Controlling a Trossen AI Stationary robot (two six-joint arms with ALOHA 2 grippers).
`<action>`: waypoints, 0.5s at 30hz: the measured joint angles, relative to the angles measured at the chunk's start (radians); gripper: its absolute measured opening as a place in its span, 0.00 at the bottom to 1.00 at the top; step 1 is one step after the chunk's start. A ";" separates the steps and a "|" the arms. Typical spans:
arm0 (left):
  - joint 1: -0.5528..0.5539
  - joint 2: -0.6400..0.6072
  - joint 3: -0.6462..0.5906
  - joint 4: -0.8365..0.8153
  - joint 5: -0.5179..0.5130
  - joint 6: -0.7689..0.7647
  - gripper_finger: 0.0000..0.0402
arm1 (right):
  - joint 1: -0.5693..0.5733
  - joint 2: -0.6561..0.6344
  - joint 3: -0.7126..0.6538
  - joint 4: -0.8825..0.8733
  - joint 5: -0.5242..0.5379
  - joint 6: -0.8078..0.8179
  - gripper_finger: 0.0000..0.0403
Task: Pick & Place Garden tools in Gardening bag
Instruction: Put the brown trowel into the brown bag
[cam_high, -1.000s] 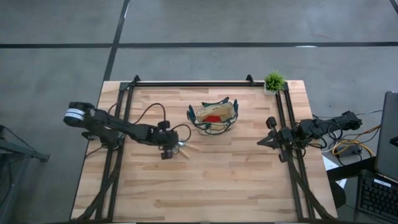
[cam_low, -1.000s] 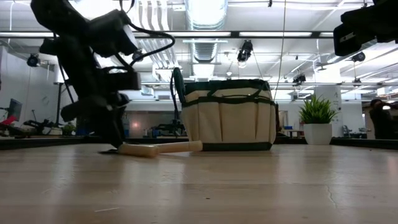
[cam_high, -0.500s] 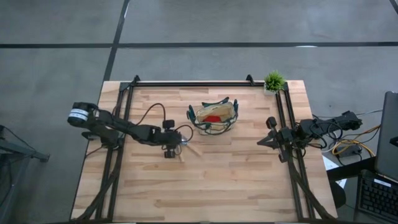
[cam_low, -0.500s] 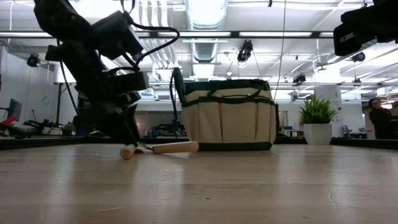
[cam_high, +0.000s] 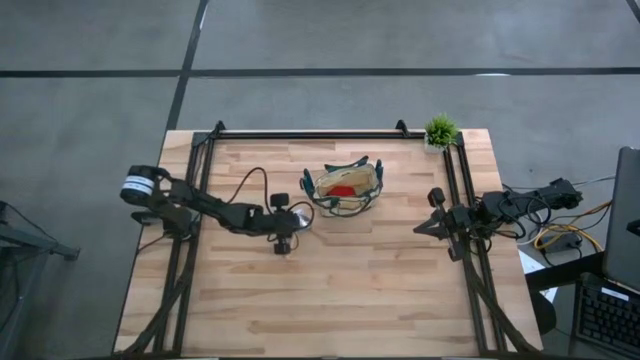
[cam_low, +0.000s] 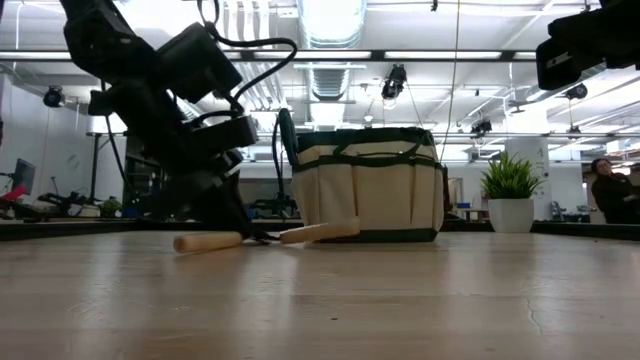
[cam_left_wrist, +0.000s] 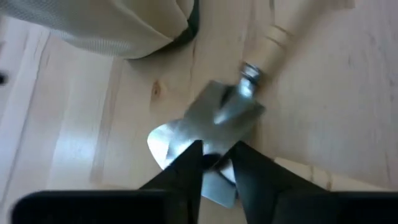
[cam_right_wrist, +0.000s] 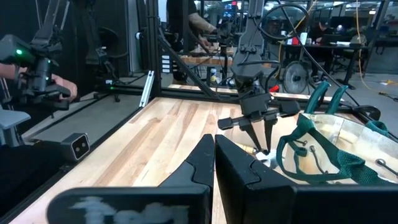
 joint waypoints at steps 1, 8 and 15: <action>0.000 0.000 0.000 0.008 0.006 -0.006 0.18 | 0.000 0.000 0.000 0.000 0.000 0.000 0.02; 0.000 0.001 0.050 0.006 0.040 -0.051 0.02 | 0.000 0.000 0.000 0.000 0.000 0.002 0.02; 0.000 0.001 0.112 0.003 0.205 -0.178 0.01 | 0.000 0.000 0.000 0.000 0.000 0.001 0.02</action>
